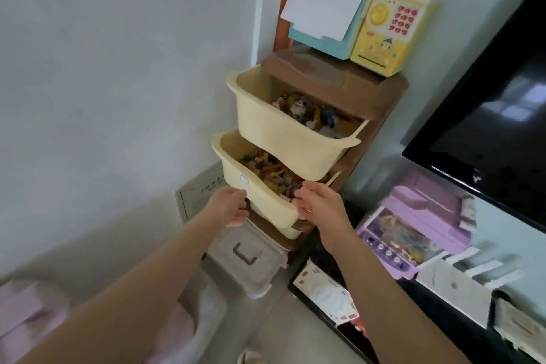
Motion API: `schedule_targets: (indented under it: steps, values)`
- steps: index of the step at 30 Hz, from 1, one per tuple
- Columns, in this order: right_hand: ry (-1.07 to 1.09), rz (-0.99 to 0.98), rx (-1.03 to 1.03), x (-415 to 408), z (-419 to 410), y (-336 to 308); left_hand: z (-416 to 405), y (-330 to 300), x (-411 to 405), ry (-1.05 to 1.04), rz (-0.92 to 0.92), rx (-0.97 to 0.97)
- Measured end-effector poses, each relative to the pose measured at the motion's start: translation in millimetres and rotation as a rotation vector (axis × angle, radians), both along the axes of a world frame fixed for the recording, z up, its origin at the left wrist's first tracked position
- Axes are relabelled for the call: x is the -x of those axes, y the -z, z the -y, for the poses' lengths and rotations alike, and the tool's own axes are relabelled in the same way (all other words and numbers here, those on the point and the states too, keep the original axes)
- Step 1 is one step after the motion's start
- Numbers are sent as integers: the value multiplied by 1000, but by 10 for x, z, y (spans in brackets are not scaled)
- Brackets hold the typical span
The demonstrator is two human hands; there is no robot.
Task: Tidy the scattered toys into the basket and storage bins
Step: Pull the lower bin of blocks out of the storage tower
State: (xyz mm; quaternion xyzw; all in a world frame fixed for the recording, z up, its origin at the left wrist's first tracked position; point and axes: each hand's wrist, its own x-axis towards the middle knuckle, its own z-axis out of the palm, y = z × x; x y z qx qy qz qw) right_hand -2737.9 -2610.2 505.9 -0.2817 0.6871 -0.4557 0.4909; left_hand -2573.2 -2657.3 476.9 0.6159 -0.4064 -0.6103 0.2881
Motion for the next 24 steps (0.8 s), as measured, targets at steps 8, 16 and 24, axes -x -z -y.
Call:
schedule_targets:
  steps: [8,16,24]
  values:
    - [34,154,-37,547,641,101,588,314,727,-127,6,-107]
    - [97,354,-93,667,855,68,878,465,854,-290,-51,-228]
    - [140,443,-39,655,920,40,781,638,762,-410,-184,-309]
